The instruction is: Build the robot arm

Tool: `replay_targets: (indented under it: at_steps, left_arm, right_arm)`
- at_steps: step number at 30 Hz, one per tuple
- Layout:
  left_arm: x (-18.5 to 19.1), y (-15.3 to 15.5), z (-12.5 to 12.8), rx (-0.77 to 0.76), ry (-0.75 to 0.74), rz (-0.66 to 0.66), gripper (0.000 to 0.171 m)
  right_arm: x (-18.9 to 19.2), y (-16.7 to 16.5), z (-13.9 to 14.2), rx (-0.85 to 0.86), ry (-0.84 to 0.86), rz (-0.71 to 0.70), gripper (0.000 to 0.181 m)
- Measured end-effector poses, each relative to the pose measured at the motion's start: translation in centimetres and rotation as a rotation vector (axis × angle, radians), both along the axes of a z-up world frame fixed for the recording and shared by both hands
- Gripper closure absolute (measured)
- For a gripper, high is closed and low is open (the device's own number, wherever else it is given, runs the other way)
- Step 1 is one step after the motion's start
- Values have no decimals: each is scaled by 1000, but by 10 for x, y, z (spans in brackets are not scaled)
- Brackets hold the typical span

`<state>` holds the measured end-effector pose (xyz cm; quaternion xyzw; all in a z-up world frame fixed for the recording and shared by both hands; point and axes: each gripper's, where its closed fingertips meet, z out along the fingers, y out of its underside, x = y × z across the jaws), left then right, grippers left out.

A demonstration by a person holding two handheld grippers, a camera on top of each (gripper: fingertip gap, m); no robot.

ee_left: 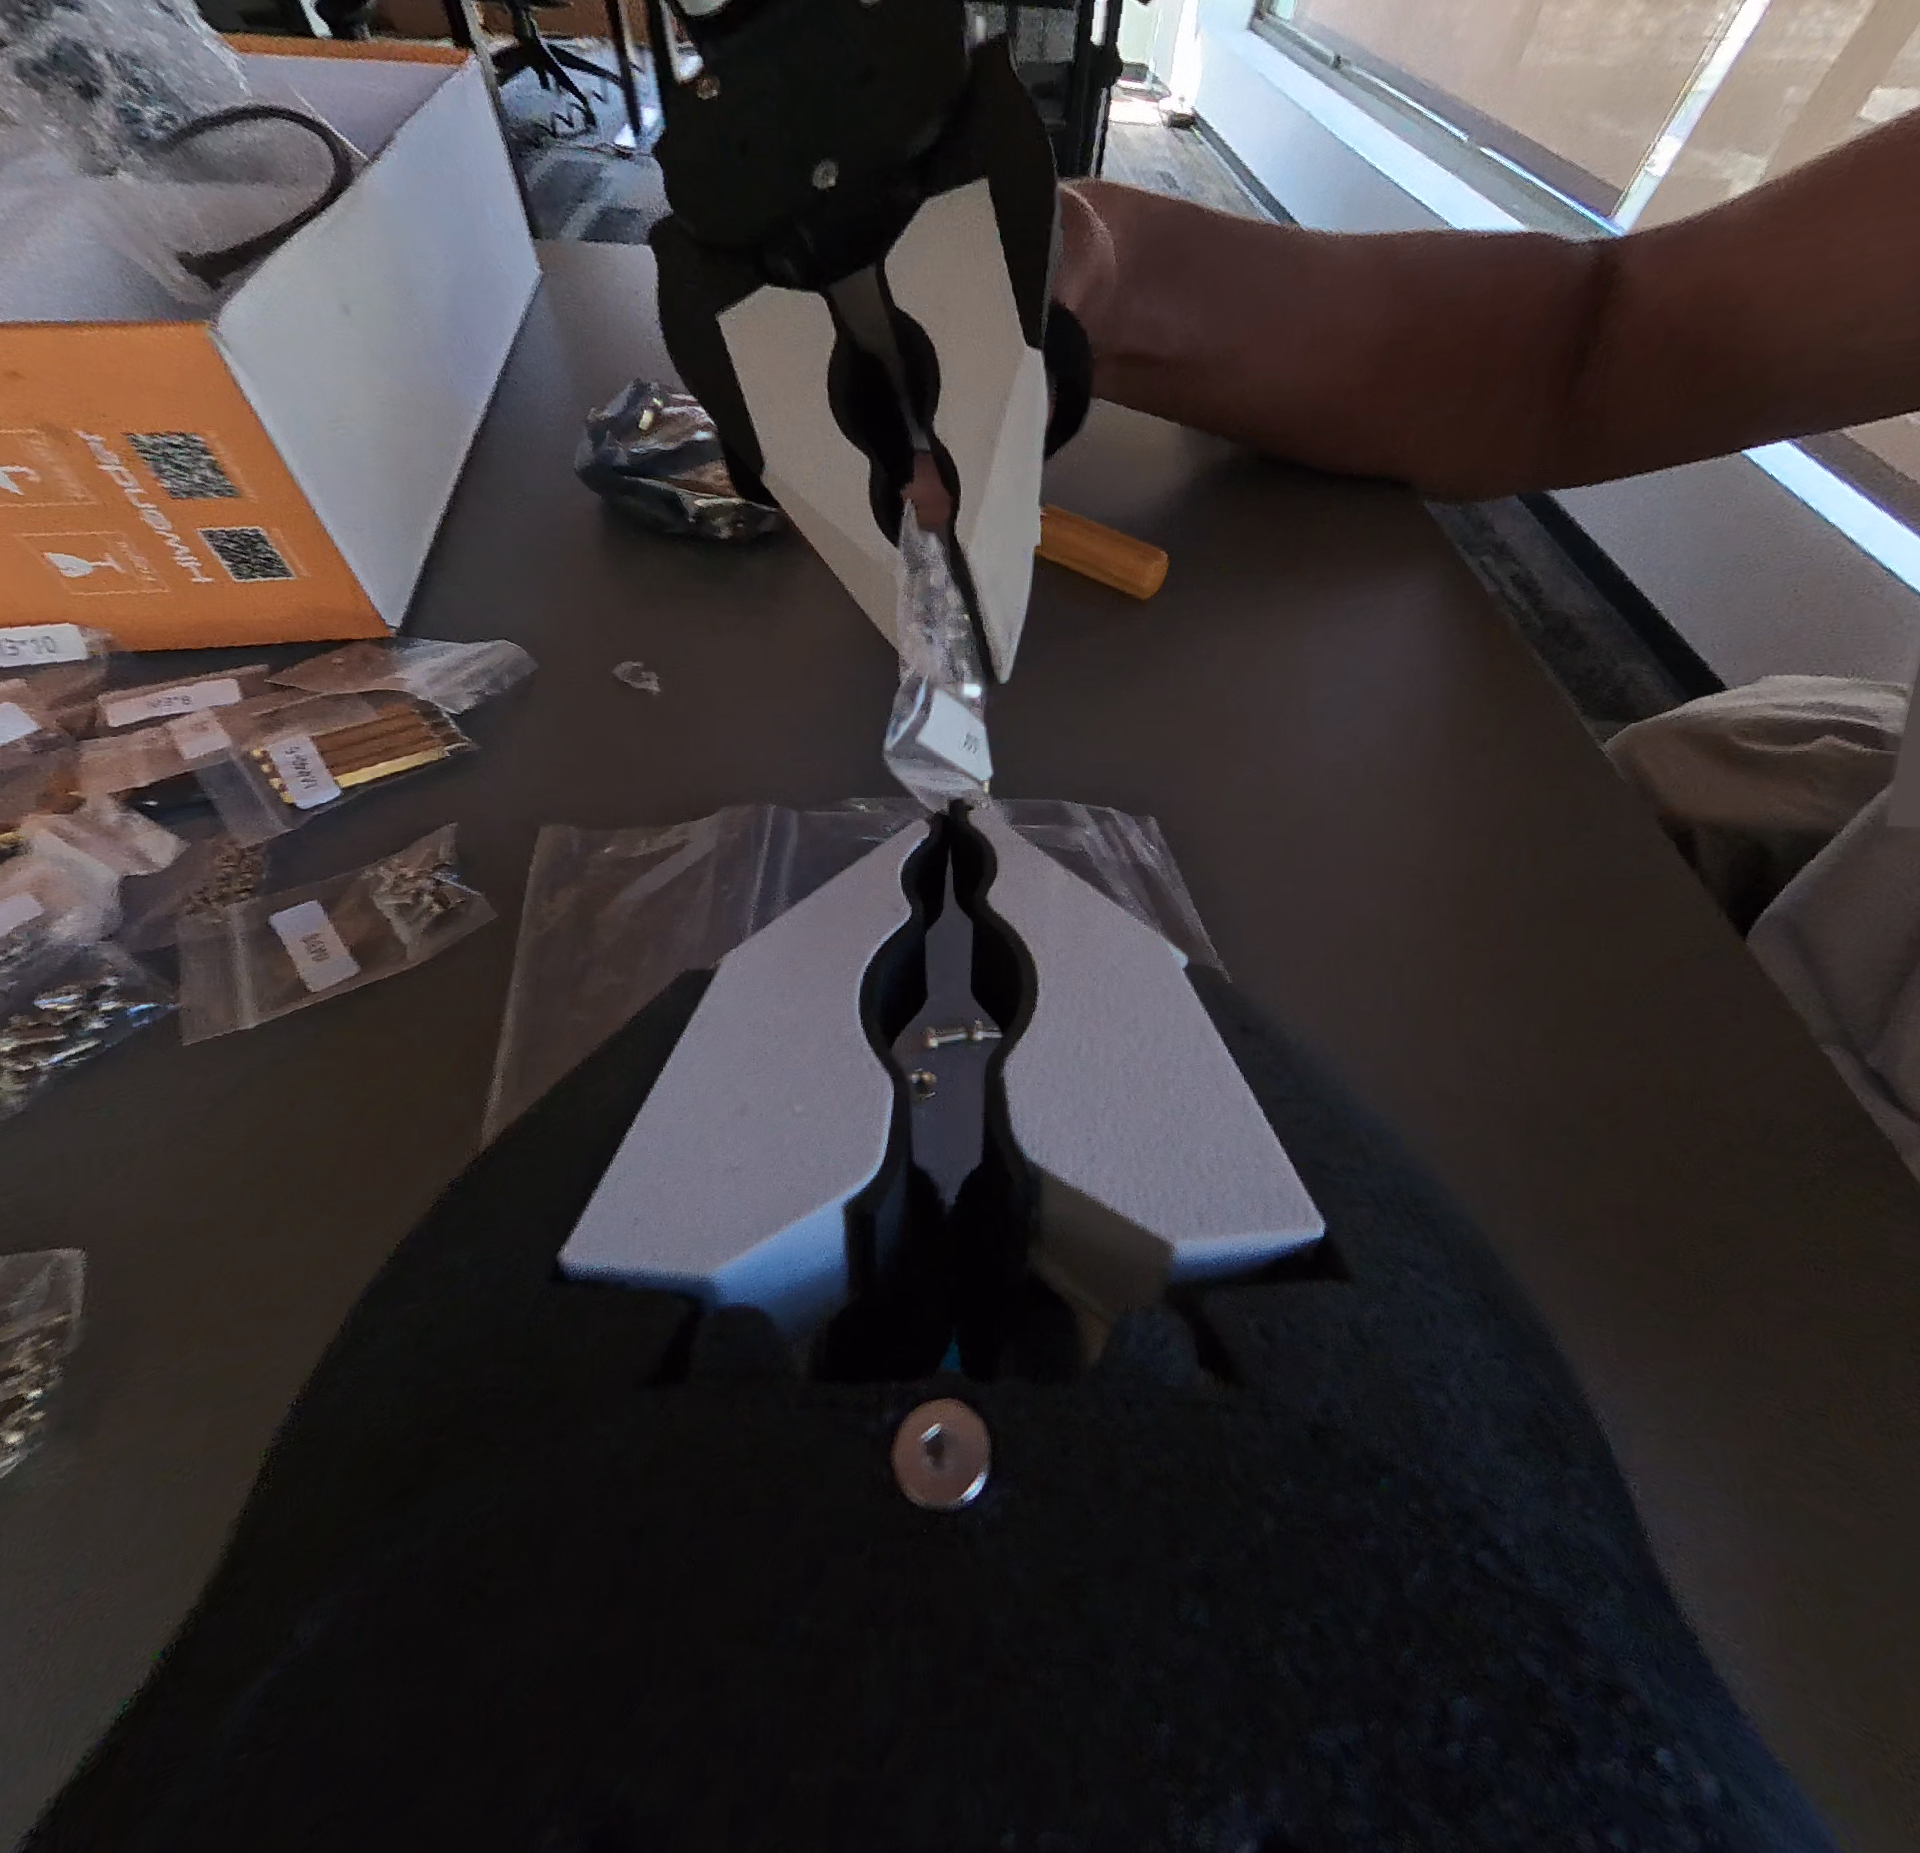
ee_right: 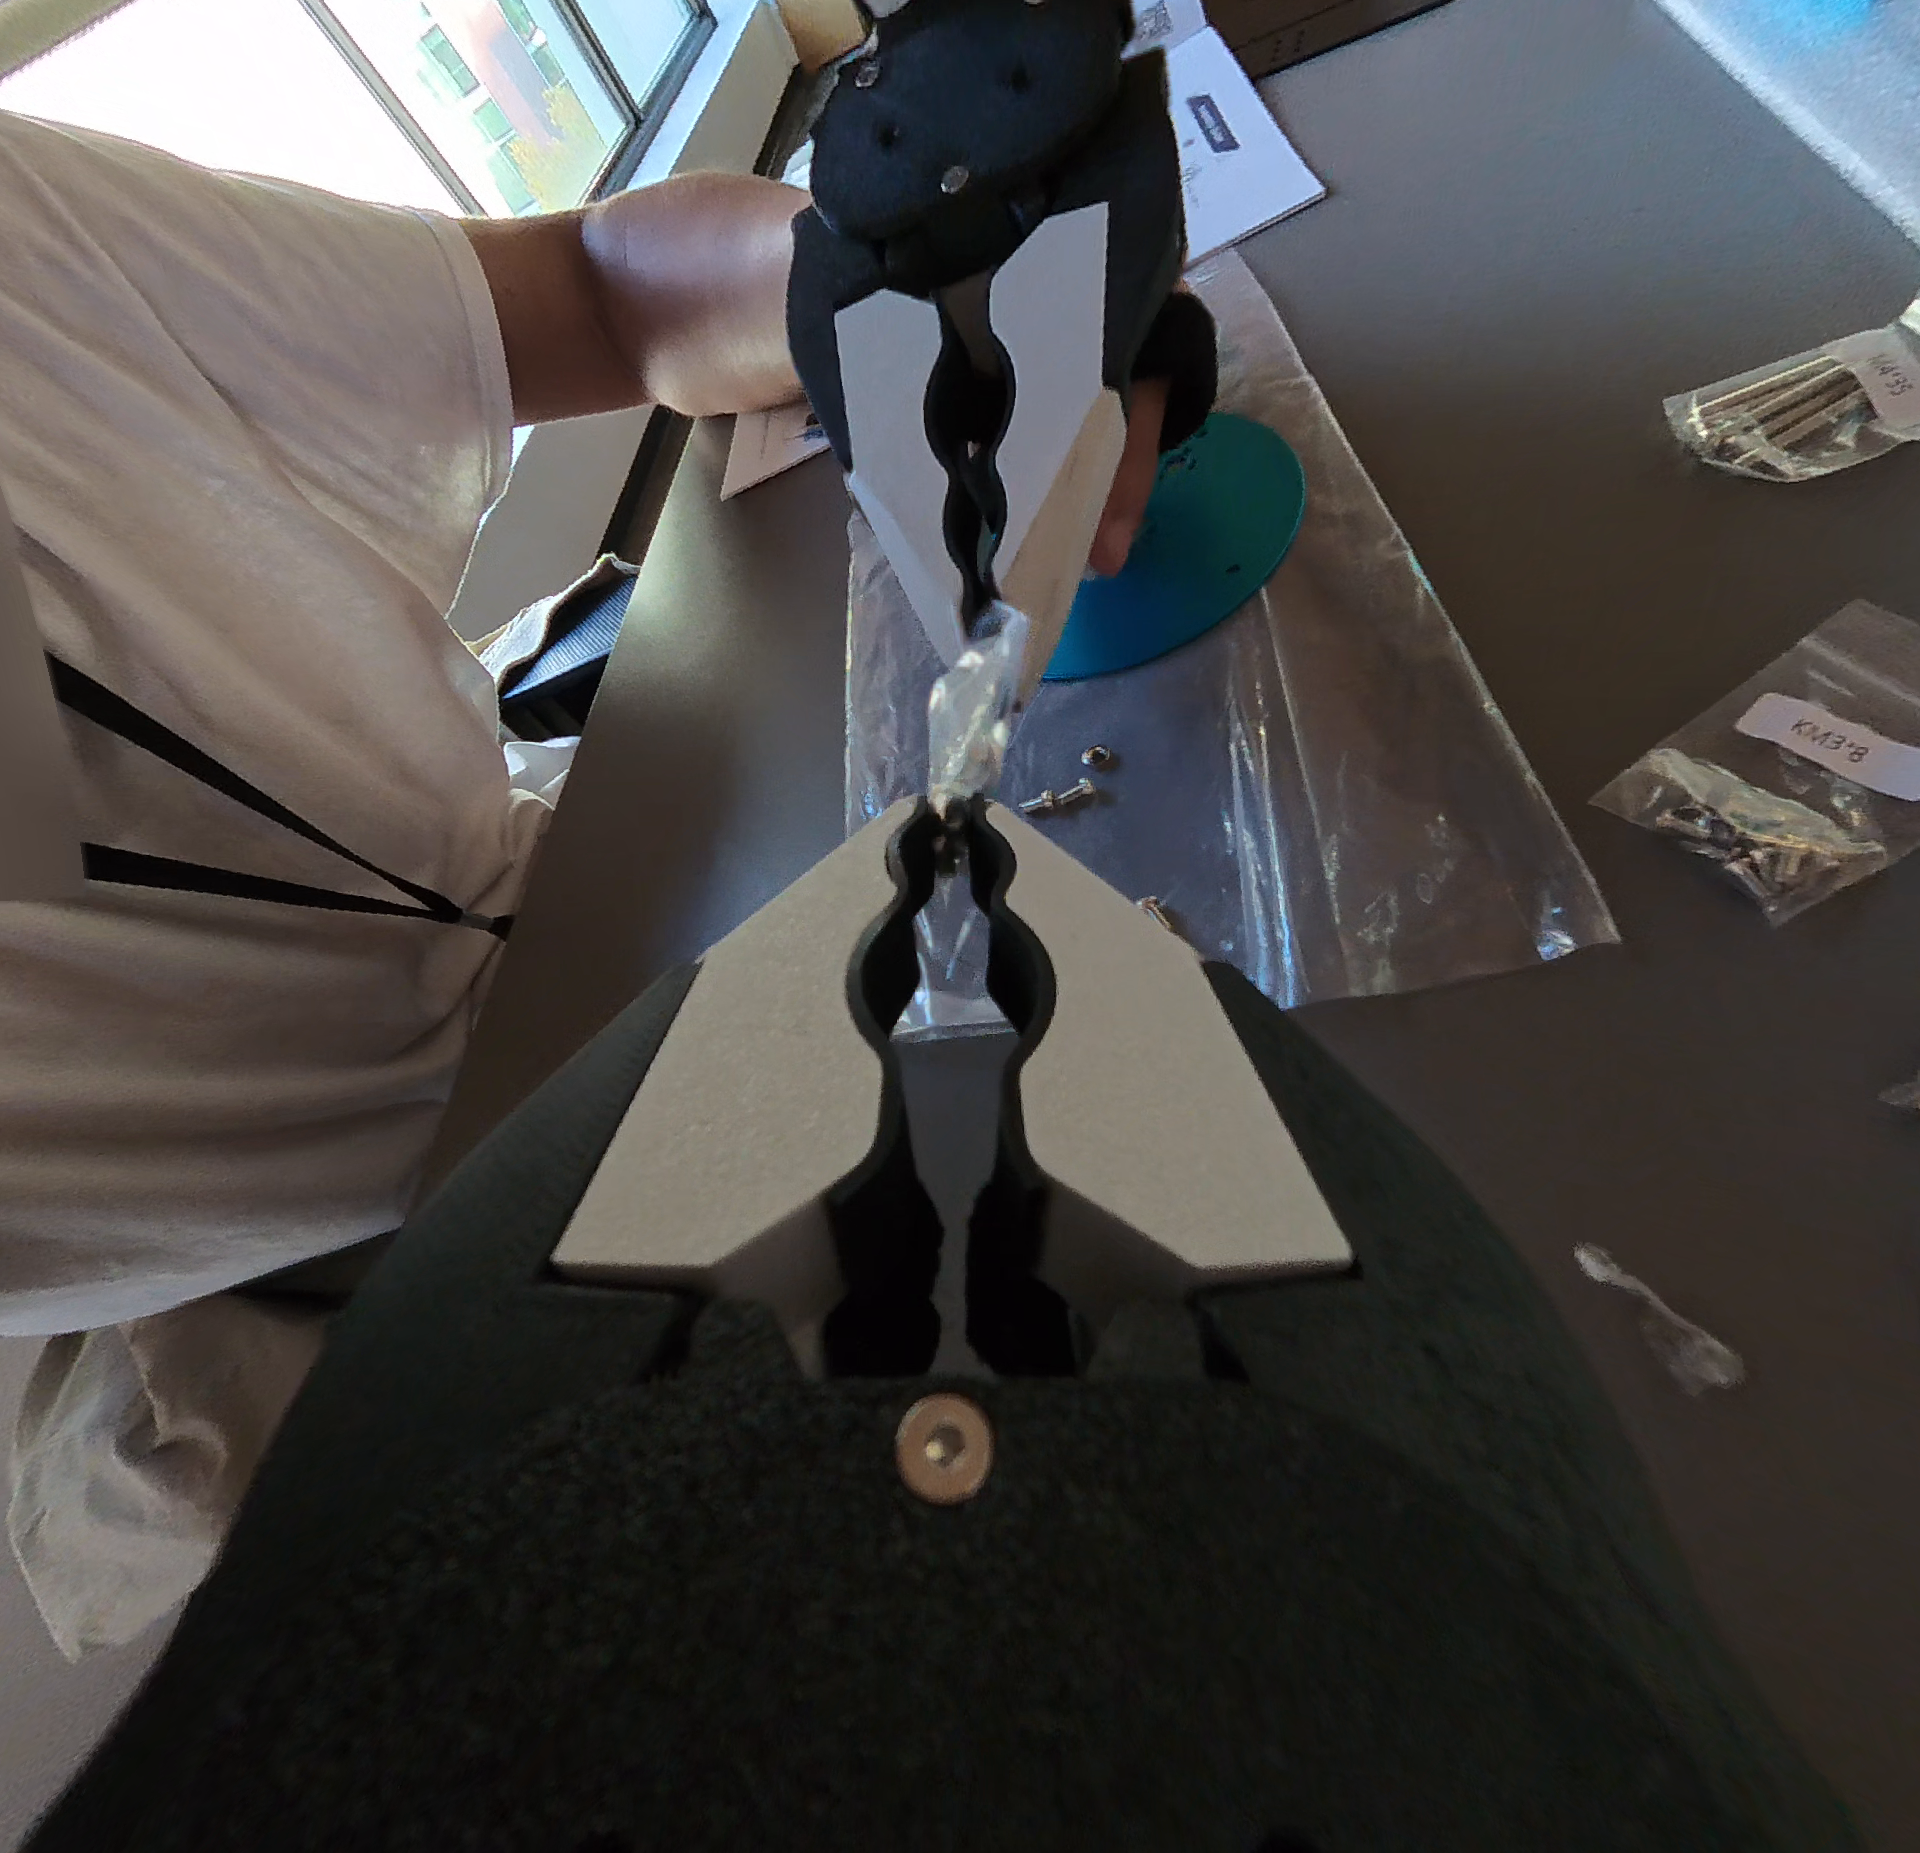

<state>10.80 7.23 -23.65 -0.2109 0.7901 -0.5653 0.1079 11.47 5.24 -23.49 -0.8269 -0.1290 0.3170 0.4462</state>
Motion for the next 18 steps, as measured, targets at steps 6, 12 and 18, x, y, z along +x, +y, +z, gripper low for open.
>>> replay_targets:
  at_steps: [6, 12, 18]
  left_arm:
    - [-5, -4, 6, -10, -50, -28, 171]
    - [3, 4, 1, 15, -36, 15, 171]
    - [6, -2, -8, 60, -21, 30, 171]
  right_arm:
    - [-3, 1, 5, 28, 10, 4, 177]
    - [6, 2, 0, 6, -13, -29, 177]
    - [-1, 3, -7, -12, -47, -10, 177]
